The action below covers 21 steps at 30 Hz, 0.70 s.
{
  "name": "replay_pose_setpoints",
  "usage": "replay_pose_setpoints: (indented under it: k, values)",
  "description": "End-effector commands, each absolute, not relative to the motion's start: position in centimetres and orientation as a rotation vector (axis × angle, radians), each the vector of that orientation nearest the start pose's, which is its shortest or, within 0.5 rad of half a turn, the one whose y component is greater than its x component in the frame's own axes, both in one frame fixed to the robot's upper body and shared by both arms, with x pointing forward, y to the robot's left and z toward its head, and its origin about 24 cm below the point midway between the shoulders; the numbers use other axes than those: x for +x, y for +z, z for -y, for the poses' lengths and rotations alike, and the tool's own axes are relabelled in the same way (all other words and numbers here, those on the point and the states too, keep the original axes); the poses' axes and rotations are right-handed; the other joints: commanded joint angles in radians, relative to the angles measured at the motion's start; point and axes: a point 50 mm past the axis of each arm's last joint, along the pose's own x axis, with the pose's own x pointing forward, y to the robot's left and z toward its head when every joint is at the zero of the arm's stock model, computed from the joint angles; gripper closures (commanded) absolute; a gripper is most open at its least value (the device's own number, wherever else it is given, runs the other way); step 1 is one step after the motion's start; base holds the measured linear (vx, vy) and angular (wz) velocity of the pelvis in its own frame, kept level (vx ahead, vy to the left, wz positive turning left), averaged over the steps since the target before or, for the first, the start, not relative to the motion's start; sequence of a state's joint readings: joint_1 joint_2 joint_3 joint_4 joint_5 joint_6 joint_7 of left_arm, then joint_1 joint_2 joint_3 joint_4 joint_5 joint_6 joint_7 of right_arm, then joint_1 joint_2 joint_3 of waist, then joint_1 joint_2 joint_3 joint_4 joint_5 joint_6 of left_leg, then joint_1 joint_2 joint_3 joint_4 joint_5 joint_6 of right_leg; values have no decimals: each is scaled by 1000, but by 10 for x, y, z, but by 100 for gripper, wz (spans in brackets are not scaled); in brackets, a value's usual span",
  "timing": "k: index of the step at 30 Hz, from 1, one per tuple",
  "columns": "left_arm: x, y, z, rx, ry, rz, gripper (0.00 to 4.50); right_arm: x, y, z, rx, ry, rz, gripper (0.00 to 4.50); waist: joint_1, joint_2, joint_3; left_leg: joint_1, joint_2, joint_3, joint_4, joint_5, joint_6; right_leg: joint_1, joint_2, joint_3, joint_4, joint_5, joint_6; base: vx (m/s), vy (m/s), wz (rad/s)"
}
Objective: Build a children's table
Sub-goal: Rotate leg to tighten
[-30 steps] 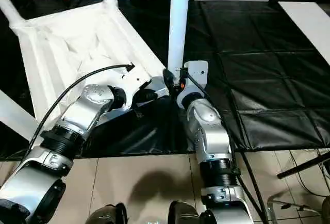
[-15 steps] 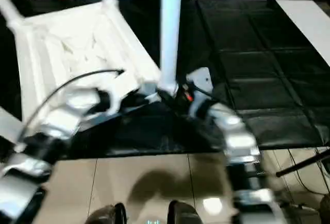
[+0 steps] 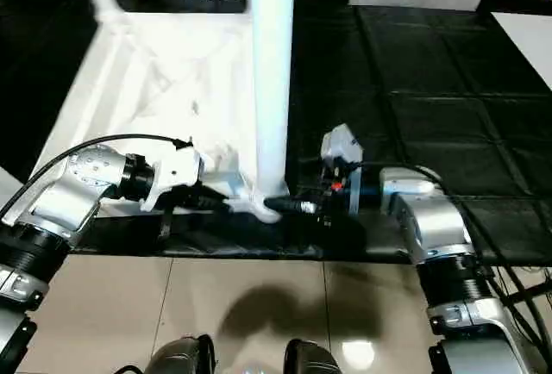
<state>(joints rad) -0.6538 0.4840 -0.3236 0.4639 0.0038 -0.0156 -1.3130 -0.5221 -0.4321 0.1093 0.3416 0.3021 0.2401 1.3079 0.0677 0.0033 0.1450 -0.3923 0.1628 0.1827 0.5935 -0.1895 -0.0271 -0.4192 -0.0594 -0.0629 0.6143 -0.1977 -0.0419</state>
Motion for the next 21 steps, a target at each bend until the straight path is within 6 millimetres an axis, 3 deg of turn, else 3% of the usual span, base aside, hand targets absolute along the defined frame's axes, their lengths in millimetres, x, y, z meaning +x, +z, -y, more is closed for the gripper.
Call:
replay_pose_setpoints:
  k: [1, 3, 6, 13, 21]
  values:
    - [313, 97, -131, 671, -1557, -284, 450, 309, 105, 153, -81, 1414, -191, 88, -1, -6, -88, 24, 80, -22, -55, 23, 186, 63, -100, 58, -40, 61, -318, 0, 0, 0]
    - [312, 96, -131, 672, -1568, -284, 450, 308, 105, 152, -77, 1438, -200, 125, 0, -6, -89, 23, 80, -23, -54, 21, 181, 63, -100, 58, -40, 51, -315, 0, 0, 0]
    - [311, 96, -131, 671, -1584, -285, 450, 308, 104, 152, -77, 1474, -213, 134, 4, -6, -90, 23, 80, -22, -52, 28, 182, 63, -100, 58, -40, 58, -312, 0, 0, 0]
    - [311, 96, -132, 679, -1586, -291, 450, 308, 103, 150, -87, 1504, -233, 205, 10, -6, -92, 22, 79, -23, -50, 40, 185, 63, -99, 56, -36, 65, -312, 0, 0, 0]
    - [312, 95, -133, 667, -1563, -292, 450, 303, 99, 148, -71, 1524, -237, 245, 16, -4, -92, 23, 80, -23, -49, 42, 183, 62, -98, 57, -35, 69, -311, 0, 0, 0]
